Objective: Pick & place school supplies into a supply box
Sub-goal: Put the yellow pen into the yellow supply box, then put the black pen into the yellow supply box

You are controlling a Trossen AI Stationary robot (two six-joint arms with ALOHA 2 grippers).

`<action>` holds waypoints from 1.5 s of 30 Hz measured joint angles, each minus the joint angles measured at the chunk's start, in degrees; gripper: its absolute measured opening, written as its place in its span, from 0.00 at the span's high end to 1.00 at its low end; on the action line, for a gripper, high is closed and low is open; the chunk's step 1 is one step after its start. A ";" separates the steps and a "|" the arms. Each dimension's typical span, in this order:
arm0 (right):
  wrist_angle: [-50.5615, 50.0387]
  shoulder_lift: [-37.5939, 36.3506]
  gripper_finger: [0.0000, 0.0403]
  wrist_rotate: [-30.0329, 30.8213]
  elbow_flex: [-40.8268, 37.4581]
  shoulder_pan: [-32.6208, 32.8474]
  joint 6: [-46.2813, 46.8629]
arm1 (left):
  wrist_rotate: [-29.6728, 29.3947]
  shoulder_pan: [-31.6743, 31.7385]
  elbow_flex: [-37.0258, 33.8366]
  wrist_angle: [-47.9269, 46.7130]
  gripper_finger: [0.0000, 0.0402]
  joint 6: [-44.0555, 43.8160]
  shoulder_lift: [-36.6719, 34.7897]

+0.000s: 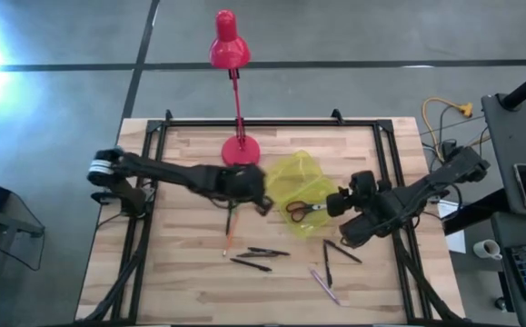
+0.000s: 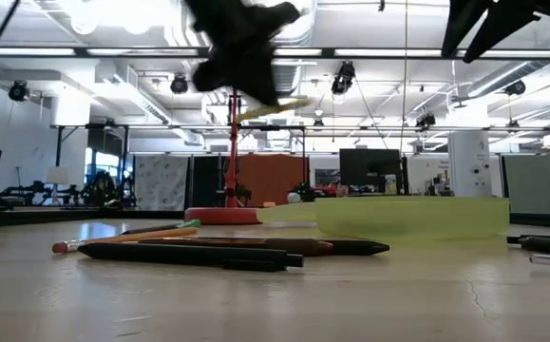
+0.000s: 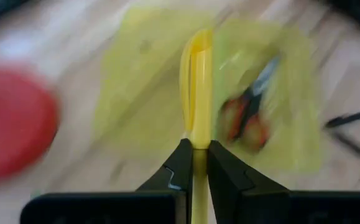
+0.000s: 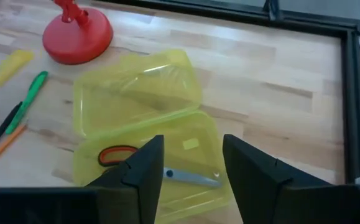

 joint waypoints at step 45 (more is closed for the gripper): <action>40.96 4.78 0.63 -29.97 -27.70 17.29 -27.76 | 4.76 -5.50 -0.68 -2.27 0.59 8.76 -3.66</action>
